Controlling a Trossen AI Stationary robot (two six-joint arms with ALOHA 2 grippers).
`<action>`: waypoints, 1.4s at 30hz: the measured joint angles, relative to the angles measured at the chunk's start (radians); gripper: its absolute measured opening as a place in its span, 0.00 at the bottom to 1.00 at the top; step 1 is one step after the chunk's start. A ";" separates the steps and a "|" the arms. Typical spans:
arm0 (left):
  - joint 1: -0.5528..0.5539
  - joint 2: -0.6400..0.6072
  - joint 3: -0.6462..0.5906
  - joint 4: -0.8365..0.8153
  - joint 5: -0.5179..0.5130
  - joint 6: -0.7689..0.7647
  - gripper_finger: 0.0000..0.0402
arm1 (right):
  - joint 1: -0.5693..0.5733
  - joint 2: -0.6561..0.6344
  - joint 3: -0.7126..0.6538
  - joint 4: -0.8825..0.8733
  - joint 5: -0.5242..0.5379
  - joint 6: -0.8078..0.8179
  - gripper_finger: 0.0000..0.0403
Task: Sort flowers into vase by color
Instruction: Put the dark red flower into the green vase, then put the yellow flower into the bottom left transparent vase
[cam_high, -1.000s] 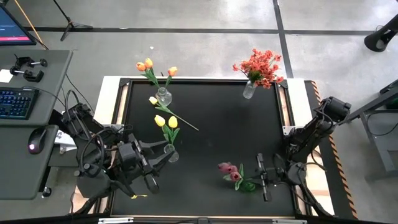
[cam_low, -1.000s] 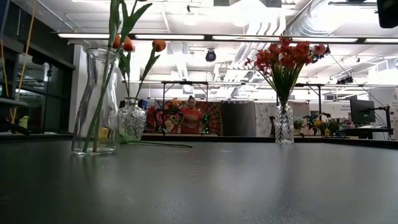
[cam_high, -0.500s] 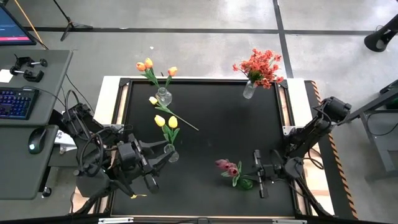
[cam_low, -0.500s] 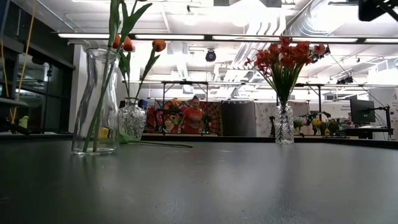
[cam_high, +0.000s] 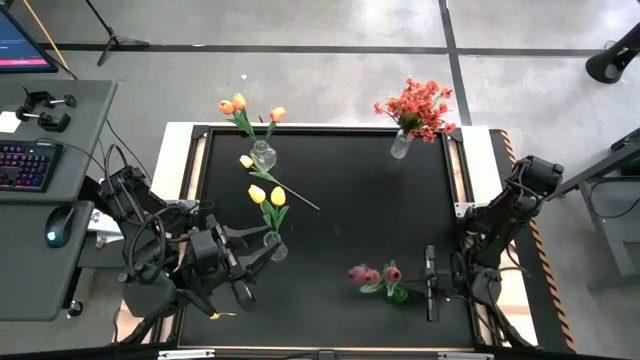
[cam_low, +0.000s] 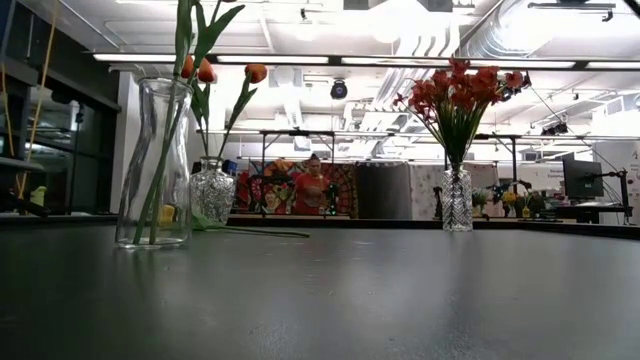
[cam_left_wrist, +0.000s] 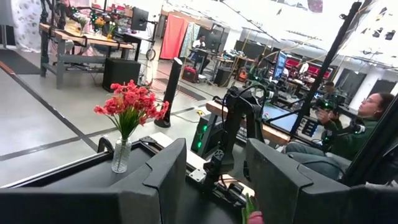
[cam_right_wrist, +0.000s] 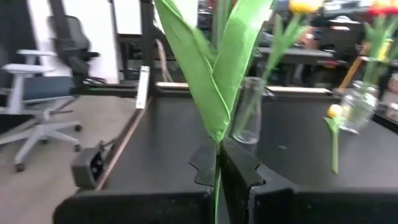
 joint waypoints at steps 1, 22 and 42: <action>0.000 0.000 0.000 0.000 0.000 0.004 0.38 | 0.007 0.000 0.000 -0.021 0.022 0.021 0.00; 0.000 0.000 0.000 0.000 0.000 0.010 0.38 | 0.041 -0.058 0.000 -0.173 0.101 0.236 0.21; 0.010 -0.017 0.000 0.007 0.015 -0.028 0.38 | 0.158 -0.391 0.001 -0.213 0.186 0.136 0.62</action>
